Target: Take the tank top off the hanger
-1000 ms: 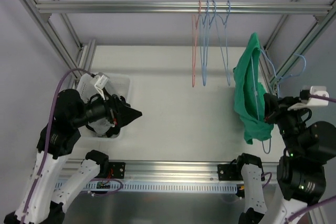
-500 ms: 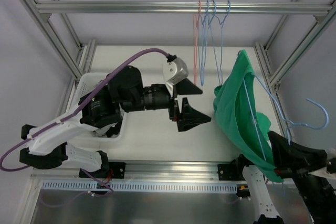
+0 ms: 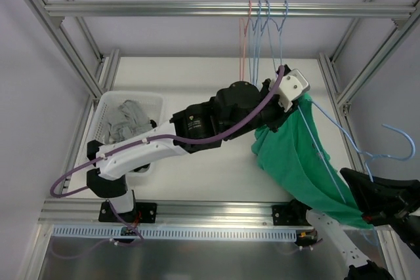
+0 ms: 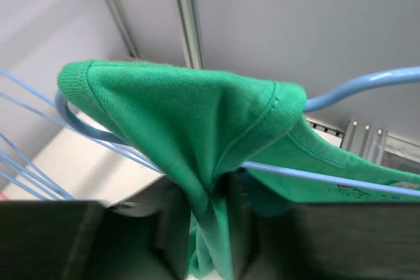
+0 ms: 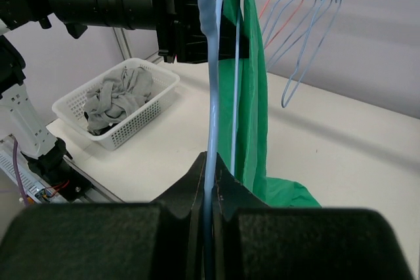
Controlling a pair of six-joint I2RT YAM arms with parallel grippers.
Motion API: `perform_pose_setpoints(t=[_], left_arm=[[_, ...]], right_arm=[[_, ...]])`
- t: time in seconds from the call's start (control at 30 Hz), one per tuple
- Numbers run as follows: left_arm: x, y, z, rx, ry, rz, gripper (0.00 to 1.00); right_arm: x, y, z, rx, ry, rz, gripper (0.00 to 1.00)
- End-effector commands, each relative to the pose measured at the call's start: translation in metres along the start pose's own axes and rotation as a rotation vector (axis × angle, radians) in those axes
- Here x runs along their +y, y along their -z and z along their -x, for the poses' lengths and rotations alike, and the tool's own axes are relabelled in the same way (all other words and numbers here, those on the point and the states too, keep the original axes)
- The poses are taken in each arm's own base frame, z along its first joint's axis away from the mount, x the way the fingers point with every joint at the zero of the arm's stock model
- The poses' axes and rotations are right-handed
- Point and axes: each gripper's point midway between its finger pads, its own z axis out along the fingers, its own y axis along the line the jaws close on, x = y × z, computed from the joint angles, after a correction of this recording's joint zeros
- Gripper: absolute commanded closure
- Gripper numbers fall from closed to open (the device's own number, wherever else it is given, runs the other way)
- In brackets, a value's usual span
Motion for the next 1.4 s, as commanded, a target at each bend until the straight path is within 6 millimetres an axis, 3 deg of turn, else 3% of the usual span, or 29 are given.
perform_pose_setpoints(t=[0.0,0.13,0.2,0.23,0.3,0.33,0.4,0.43,0.53,0.57,0.67,0.8,0.97,1.0,1.03,1.07,1.1,1.27,1.3,1.33,1.37], left_arm=[[0.020,0.019,0.036,-0.087,-0.013,0.110,0.84],[0.022,0.034,0.025,-0.060,-0.019,0.151,0.96],[0.031,0.050,0.030,-0.071,0.010,0.183,1.00],[0.039,0.054,0.017,-0.043,0.009,0.230,1.00],[0.060,0.079,0.024,-0.065,0.064,0.326,1.00],[0.083,0.100,0.022,-0.067,0.085,0.440,1.00],[0.104,0.122,0.009,-0.057,0.124,0.563,1.00],[0.127,0.155,0.017,-0.111,0.218,0.679,1.00],[0.154,0.206,0.017,-0.176,0.322,0.792,1.00],[0.161,0.219,0.018,-0.200,0.358,0.825,1.00],[0.171,0.245,0.024,-0.239,0.393,0.829,1.00],[0.171,0.250,0.012,-0.225,0.386,0.827,1.00],[0.150,0.235,-0.013,-0.198,0.428,0.687,1.00],[0.144,0.233,-0.030,-0.177,0.437,0.662,1.00],[0.140,0.232,-0.040,-0.179,0.482,0.647,1.00],[0.136,0.226,-0.060,-0.145,0.477,0.641,1.00],[0.129,0.226,-0.066,-0.142,0.503,0.597,1.00],[0.083,0.195,-0.112,-0.018,0.542,0.402,1.00],[0.072,0.182,-0.123,0.024,0.523,0.368,1.00],[0.050,0.171,-0.129,0.070,0.482,0.252,1.00],[0.035,0.162,-0.138,0.102,0.454,0.179,1.00]], right_arm=[[-0.013,-0.014,0.011,-0.011,0.031,-0.011,1.00],[-0.028,-0.027,-0.001,0.050,0.043,-0.042,1.00],[-0.031,-0.036,-0.010,0.092,0.048,-0.037,1.00],[-0.031,-0.041,-0.013,0.112,0.048,-0.030,1.00],[-0.026,-0.047,-0.021,0.145,0.062,0.018,1.00],[-0.025,-0.052,-0.028,0.175,0.062,0.040,1.00],[-0.018,-0.053,-0.035,0.197,0.087,0.104,1.00],[-0.008,-0.054,-0.040,0.209,0.093,0.173,1.00],[0.019,-0.051,-0.040,0.207,0.130,0.376,1.00],[0.038,-0.049,-0.039,0.210,0.118,0.514,1.00],[0.067,-0.043,-0.024,0.155,0.131,0.739,1.00],[0.083,-0.043,-0.006,0.072,0.144,0.871,1.00],[0.063,-0.083,0.016,0.008,0.101,0.696,1.00],[0.060,-0.088,0.009,0.004,0.093,0.673,1.00],[0.056,-0.096,0.023,-0.075,0.103,0.640,1.00],[0.055,-0.109,0.009,-0.065,0.082,0.641,1.00],[0.057,-0.108,0.030,-0.196,0.113,0.641,1.00],[0.061,-0.137,0.053,-0.388,-0.158,0.685,1.00],[0.058,-0.136,0.070,-0.488,-0.161,0.679,1.00],[0.047,-0.157,0.058,-0.489,-0.227,0.625,1.00],[0.043,-0.163,0.059,-0.521,-0.247,0.611,1.00]])
